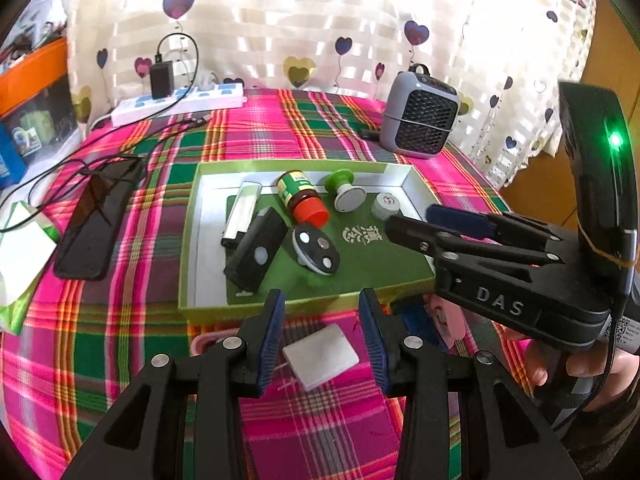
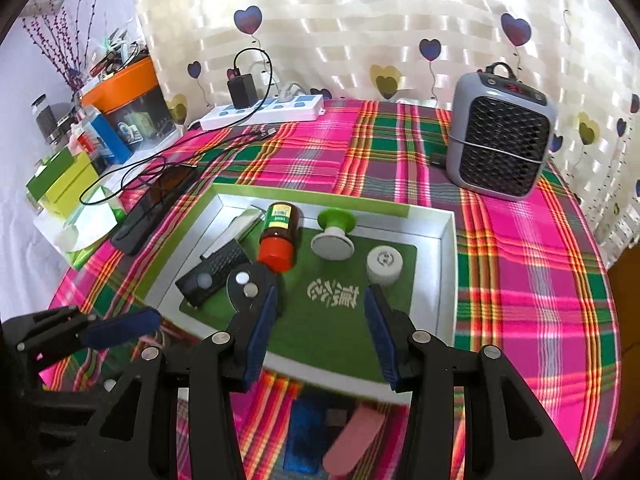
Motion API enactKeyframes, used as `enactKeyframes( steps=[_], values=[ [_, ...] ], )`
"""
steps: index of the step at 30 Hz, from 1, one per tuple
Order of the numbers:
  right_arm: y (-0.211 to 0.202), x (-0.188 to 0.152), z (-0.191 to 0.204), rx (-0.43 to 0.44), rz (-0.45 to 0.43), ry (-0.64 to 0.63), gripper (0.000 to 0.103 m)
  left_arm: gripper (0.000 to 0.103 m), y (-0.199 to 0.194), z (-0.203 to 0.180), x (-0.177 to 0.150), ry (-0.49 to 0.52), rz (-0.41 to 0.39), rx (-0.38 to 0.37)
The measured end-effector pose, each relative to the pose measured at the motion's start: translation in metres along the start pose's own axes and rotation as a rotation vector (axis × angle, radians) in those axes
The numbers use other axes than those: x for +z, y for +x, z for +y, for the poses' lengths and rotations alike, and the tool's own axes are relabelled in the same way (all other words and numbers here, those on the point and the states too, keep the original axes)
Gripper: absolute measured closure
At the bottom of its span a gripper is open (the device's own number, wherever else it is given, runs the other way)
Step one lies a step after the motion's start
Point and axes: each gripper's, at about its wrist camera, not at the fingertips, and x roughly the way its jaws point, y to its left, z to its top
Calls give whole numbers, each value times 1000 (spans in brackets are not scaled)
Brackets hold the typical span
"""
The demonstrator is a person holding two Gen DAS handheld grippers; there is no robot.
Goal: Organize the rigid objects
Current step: 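Withdraw both open tools from the box back over the table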
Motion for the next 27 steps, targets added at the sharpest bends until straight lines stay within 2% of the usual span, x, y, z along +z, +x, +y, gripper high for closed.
enactKeyframes(
  steps=[15,21,27],
  values=[
    [-33,-39,-17,-48,-50,88,56,65,-21,23,-18,-45,-37,25],
    [-37,-55,-19,-107,-42,83,56,65,-21,38,-28,-84,-29,30],
    [-30,-67,-20,-117,-9,104,56,65,-18,53,-37,-112,-14,42]
  ],
)
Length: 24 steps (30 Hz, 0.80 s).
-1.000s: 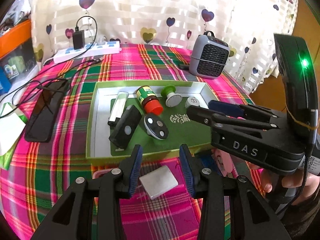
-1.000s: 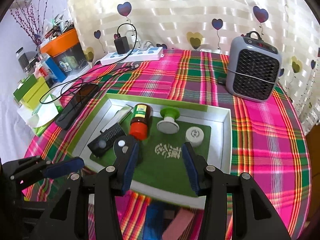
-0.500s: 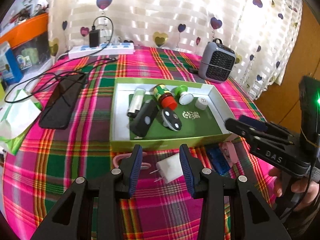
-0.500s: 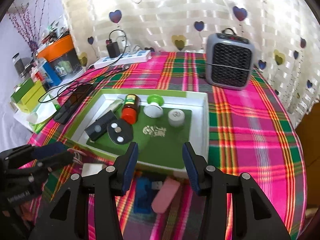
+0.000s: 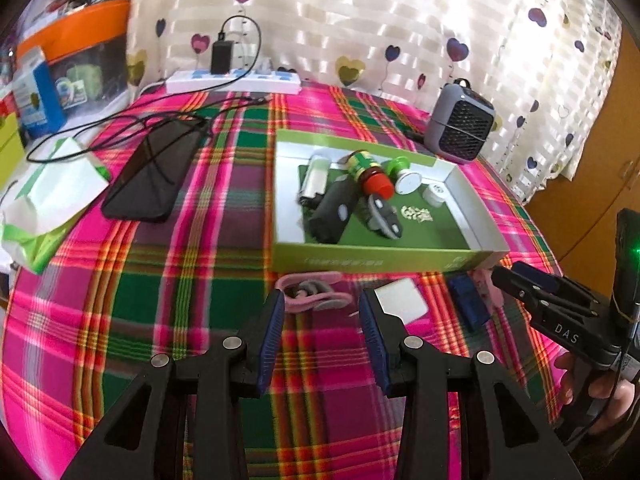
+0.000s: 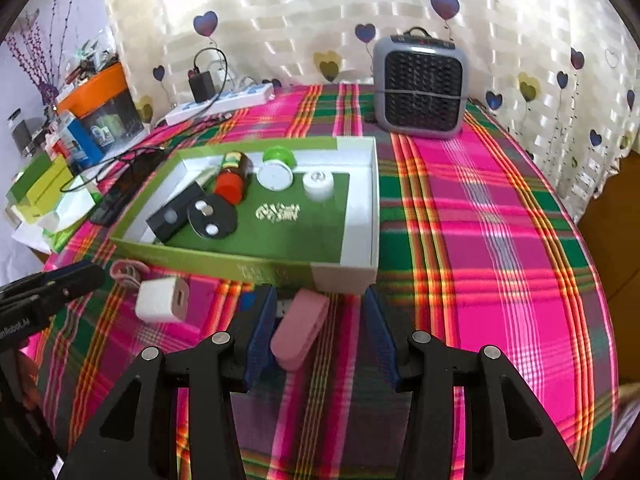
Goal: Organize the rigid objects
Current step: 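Withdraw both open tools from the box back over the table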
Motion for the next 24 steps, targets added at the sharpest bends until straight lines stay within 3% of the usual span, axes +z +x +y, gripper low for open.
enactKeyframes(
  steps=[9,12,18,24],
  values=[
    [4,-7,-6,-13,20,26,55,65,6,16,-6,-9,21,10],
    [2,-8,-7,-35,20,23,54,61,9,15,-4,11,19,0],
    [2,-9,-7,-3,29,28,54,59,19,15,4,47,22,-7],
    [1,-10,-7,-19,38,25,54,59,27,15,7,55,26,-50]
  ],
)
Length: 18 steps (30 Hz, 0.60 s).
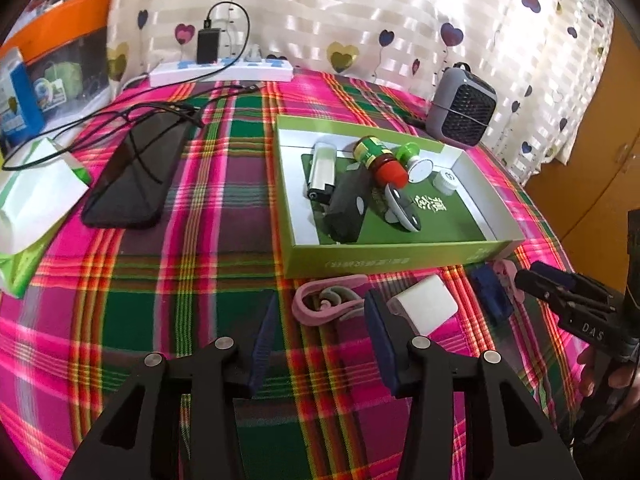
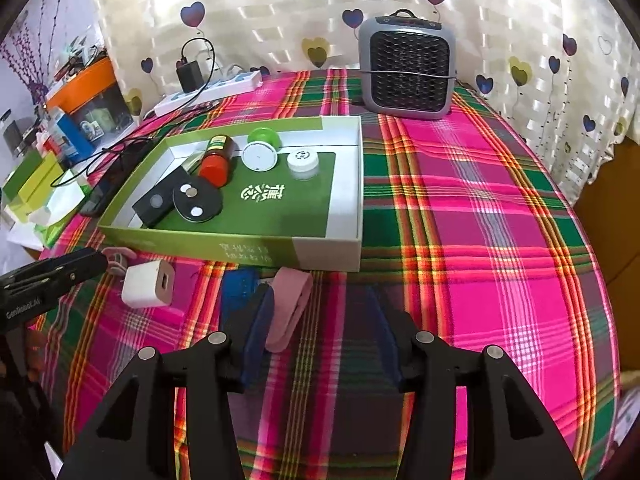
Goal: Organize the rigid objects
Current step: 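Withdraw both open tools from the box back over the table, then move the left tool toward the white charger while the right tool approaches the pink stick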
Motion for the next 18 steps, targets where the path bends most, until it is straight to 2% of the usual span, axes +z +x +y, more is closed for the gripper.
enactKeyframes(
  steps=[12,18],
  values=[
    [5,-3,4,95,23,20,54,59,4,-15,-5,43,20,-77],
    [7,-3,1,4,36,8,54,59,-2,-24,-13,72,31,-111]
  ],
)
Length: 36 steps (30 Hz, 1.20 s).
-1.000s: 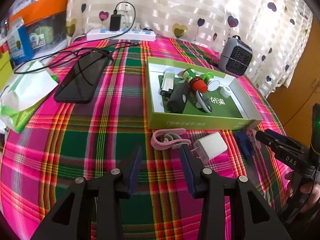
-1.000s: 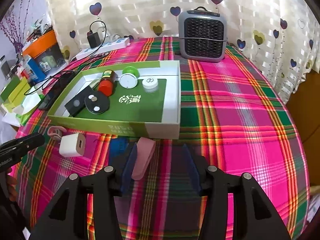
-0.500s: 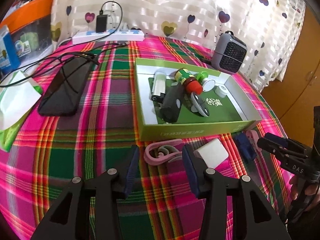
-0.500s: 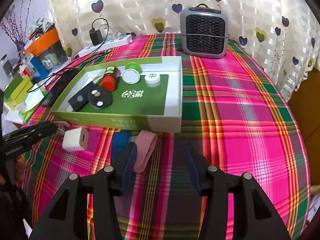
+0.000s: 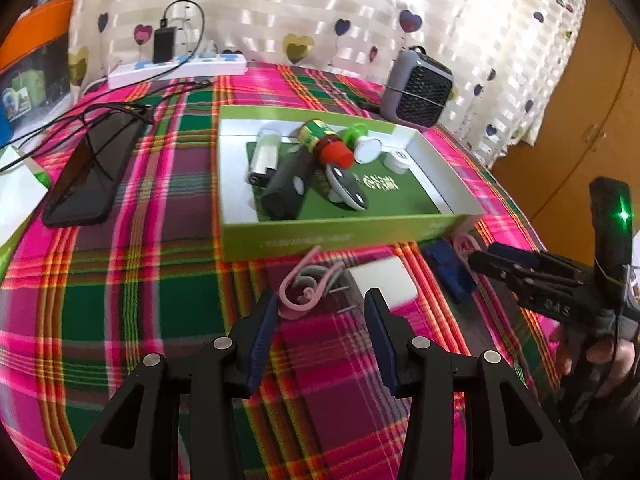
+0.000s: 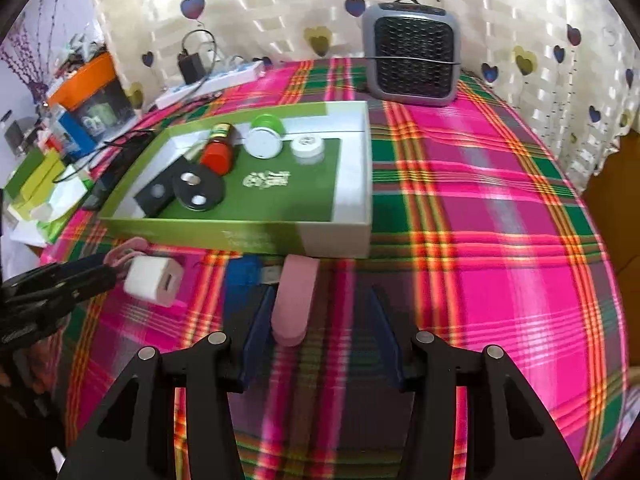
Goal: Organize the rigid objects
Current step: 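Move the left tool toward the white charger while the right tool approaches the pink stick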
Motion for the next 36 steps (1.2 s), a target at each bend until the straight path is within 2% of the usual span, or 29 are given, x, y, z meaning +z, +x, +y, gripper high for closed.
enactKeyframes(
  steps=[2,4,6,11,15,18,22,36],
  values=[
    [0,-1,-3,-17,2,1,54,59,-1,-2,-1,10,-3,8],
    [-1,-1,-6,-18,2,6,54,59,-4,-3,-1,27,-26,76],
    [-1,-1,-5,-20,1,1,54,59,-4,-2,2,39,-33,111],
    [3,-2,0,-13,11,-20,54,59,1,1,6,69,-10,133],
    [7,-2,1,-15,19,-28,54,59,8,-3,7,95,13,137],
    [9,-2,1,-80,21,-54,54,59,11,-5,10,106,13,137],
    [9,-1,-5,-100,22,-46,54,59,17,-4,14,103,21,141],
    [11,1,-5,-87,6,-61,54,59,14,7,11,52,21,156]
  ],
)
